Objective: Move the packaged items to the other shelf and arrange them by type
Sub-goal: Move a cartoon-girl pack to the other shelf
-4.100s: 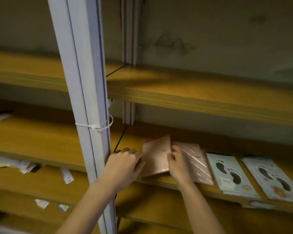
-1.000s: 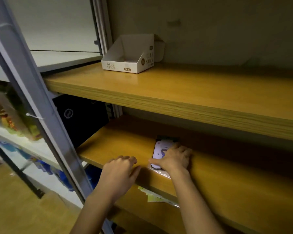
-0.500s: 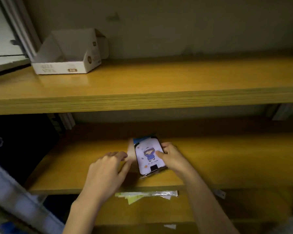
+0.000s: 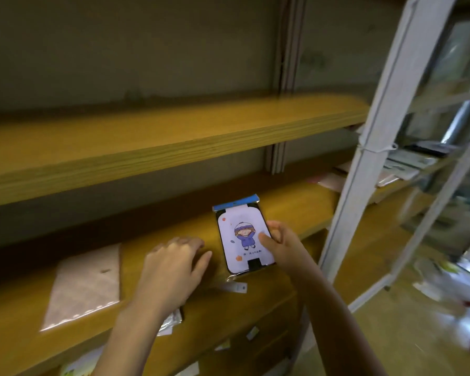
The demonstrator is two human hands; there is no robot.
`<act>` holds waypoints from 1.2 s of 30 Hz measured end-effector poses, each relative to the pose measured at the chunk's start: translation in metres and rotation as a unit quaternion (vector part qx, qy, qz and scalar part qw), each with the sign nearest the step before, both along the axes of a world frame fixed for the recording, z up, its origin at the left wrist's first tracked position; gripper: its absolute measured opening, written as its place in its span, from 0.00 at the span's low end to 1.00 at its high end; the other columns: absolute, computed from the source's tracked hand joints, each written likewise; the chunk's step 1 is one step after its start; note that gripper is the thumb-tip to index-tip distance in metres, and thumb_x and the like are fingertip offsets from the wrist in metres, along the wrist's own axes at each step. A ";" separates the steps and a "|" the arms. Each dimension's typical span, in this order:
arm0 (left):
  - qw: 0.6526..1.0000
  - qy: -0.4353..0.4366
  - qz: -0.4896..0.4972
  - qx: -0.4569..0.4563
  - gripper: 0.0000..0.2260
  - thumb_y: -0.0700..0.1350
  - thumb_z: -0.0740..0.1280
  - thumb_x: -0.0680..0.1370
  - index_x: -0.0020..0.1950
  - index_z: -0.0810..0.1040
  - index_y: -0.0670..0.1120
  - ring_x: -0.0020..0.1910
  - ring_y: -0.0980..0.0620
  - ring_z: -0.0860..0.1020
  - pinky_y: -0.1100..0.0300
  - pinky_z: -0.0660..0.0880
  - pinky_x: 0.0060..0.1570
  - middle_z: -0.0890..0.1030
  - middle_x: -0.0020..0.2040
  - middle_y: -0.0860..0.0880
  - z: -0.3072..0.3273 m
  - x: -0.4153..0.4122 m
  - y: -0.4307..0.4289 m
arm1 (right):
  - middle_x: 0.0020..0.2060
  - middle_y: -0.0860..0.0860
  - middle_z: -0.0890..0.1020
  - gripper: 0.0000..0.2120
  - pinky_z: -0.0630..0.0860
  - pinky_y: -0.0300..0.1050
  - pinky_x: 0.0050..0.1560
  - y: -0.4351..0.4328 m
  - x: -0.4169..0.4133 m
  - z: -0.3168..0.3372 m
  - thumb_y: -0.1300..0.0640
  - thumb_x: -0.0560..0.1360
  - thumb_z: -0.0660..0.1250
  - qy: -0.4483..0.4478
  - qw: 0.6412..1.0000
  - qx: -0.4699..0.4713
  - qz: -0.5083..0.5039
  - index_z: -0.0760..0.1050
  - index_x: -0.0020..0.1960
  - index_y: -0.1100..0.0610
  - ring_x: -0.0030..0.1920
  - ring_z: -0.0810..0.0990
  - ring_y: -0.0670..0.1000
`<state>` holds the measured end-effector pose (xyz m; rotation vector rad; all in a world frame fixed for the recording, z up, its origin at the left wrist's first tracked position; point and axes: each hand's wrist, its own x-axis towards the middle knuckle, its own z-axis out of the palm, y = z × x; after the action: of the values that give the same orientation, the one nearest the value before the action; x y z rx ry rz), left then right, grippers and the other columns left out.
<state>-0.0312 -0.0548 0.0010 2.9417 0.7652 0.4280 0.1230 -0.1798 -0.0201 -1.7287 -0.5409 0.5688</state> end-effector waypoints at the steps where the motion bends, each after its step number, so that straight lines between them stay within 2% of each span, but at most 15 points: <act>1: 1.000 0.001 -0.011 0.004 0.16 0.58 0.52 0.79 0.62 0.71 0.55 0.60 0.53 0.73 0.58 0.69 0.53 0.76 0.61 0.54 0.001 0.009 -0.009 | 0.53 0.49 0.76 0.17 0.79 0.37 0.39 -0.012 0.007 0.000 0.57 0.79 0.61 -0.001 1.000 0.003 -0.008 0.65 0.66 0.55 0.50 0.78 0.47; 4: 0.999 -0.010 -0.043 0.004 0.17 0.58 0.52 0.79 0.63 0.70 0.55 0.60 0.55 0.72 0.61 0.69 0.54 0.75 0.62 0.56 0.003 0.042 -0.041 | 0.58 0.52 0.77 0.17 0.80 0.46 0.51 -0.056 0.031 0.000 0.56 0.78 0.61 -0.008 1.000 0.006 -0.026 0.65 0.66 0.54 0.56 0.79 0.52; 6: 0.998 -0.018 -0.060 -0.003 0.16 0.58 0.52 0.79 0.62 0.71 0.55 0.60 0.56 0.73 0.60 0.69 0.53 0.76 0.61 0.56 0.004 0.066 -0.068 | 0.57 0.53 0.79 0.13 0.80 0.50 0.53 -0.089 0.052 0.000 0.57 0.78 0.62 -0.011 0.999 0.014 -0.035 0.67 0.62 0.54 0.56 0.80 0.53; 9: 0.996 -0.018 -0.086 -0.001 0.16 0.59 0.52 0.79 0.61 0.72 0.55 0.58 0.55 0.74 0.60 0.72 0.50 0.77 0.58 0.56 0.004 0.108 -0.109 | 0.54 0.54 0.79 0.07 0.82 0.44 0.46 -0.142 0.085 0.005 0.59 0.78 0.61 -0.005 0.997 0.049 -0.055 0.67 0.55 0.50 0.52 0.81 0.52; 13: 0.993 -0.035 -0.113 0.000 0.16 0.57 0.53 0.79 0.62 0.72 0.54 0.58 0.55 0.74 0.60 0.71 0.49 0.77 0.59 0.56 0.002 0.163 -0.167 | 0.49 0.52 0.80 0.09 0.79 0.35 0.34 -0.210 0.127 0.008 0.61 0.78 0.61 -0.012 0.994 0.065 -0.084 0.67 0.57 0.54 0.46 0.82 0.47; 18: 0.989 -0.043 -0.144 -0.003 0.14 0.56 0.54 0.79 0.57 0.73 0.53 0.54 0.56 0.75 0.61 0.71 0.49 0.79 0.55 0.55 -0.008 0.225 -0.230 | 0.51 0.54 0.80 0.09 0.80 0.35 0.35 -0.274 0.177 0.008 0.60 0.78 0.61 -0.026 0.992 0.059 -0.107 0.67 0.57 0.54 0.46 0.83 0.49; 21: 0.986 -0.040 -0.161 -0.008 0.15 0.57 0.54 0.79 0.60 0.73 0.53 0.55 0.56 0.75 0.61 0.72 0.51 0.78 0.56 0.55 -0.007 0.259 -0.255 | 0.51 0.53 0.80 0.07 0.79 0.35 0.35 -0.300 0.203 0.010 0.60 0.78 0.61 -0.036 0.992 0.057 -0.105 0.68 0.55 0.52 0.45 0.82 0.47; 24: 0.983 -0.038 -0.179 0.006 0.15 0.56 0.55 0.79 0.60 0.73 0.52 0.52 0.55 0.76 0.62 0.71 0.47 0.79 0.54 0.54 0.000 0.293 -0.269 | 0.49 0.52 0.81 0.08 0.79 0.35 0.35 -0.318 0.228 0.013 0.59 0.78 0.60 -0.044 0.992 0.059 -0.100 0.71 0.57 0.55 0.44 0.83 0.45; 25: 0.983 -0.037 -0.182 0.009 0.15 0.56 0.55 0.79 0.59 0.74 0.52 0.52 0.55 0.76 0.62 0.71 0.46 0.79 0.54 0.54 0.002 0.303 -0.272 | 0.48 0.51 0.81 0.08 0.79 0.34 0.34 -0.323 0.236 0.014 0.60 0.78 0.60 -0.039 0.992 0.065 -0.101 0.71 0.57 0.56 0.43 0.83 0.44; 28: 0.982 -0.028 -0.186 0.017 0.15 0.56 0.55 0.79 0.59 0.74 0.51 0.52 0.53 0.77 0.58 0.74 0.49 0.79 0.54 0.53 0.005 0.335 -0.280 | 0.40 0.48 0.82 0.07 0.78 0.33 0.32 -0.335 0.263 0.013 0.63 0.78 0.60 -0.029 0.990 0.090 -0.106 0.72 0.49 0.52 0.36 0.83 0.40; 30: 0.981 -0.021 -0.192 0.016 0.15 0.56 0.56 0.79 0.59 0.74 0.51 0.52 0.53 0.77 0.58 0.74 0.50 0.79 0.55 0.52 0.004 0.360 -0.283 | 0.43 0.50 0.82 0.05 0.77 0.32 0.31 -0.342 0.285 0.009 0.62 0.78 0.60 -0.013 0.987 0.102 -0.120 0.71 0.53 0.56 0.36 0.83 0.40; 33: 0.979 -0.013 -0.205 0.013 0.15 0.56 0.56 0.79 0.59 0.74 0.51 0.52 0.54 0.76 0.59 0.73 0.49 0.79 0.54 0.52 0.002 0.402 -0.290 | 0.47 0.51 0.80 0.14 0.77 0.33 0.32 -0.350 0.322 0.001 0.59 0.78 0.61 0.001 0.984 0.099 -0.145 0.67 0.63 0.59 0.41 0.82 0.45; 36: 0.975 0.003 -0.220 0.008 0.14 0.56 0.56 0.79 0.59 0.74 0.50 0.52 0.54 0.75 0.59 0.72 0.50 0.78 0.54 0.51 0.005 0.450 -0.293 | 0.47 0.51 0.80 0.16 0.79 0.35 0.33 -0.355 0.364 -0.001 0.59 0.78 0.62 0.003 0.981 0.099 -0.165 0.66 0.64 0.60 0.43 0.82 0.46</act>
<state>0.4187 -0.3476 0.0059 3.0009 0.0945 0.3864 0.4865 -0.5347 -0.0211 -1.5808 -0.2859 0.2748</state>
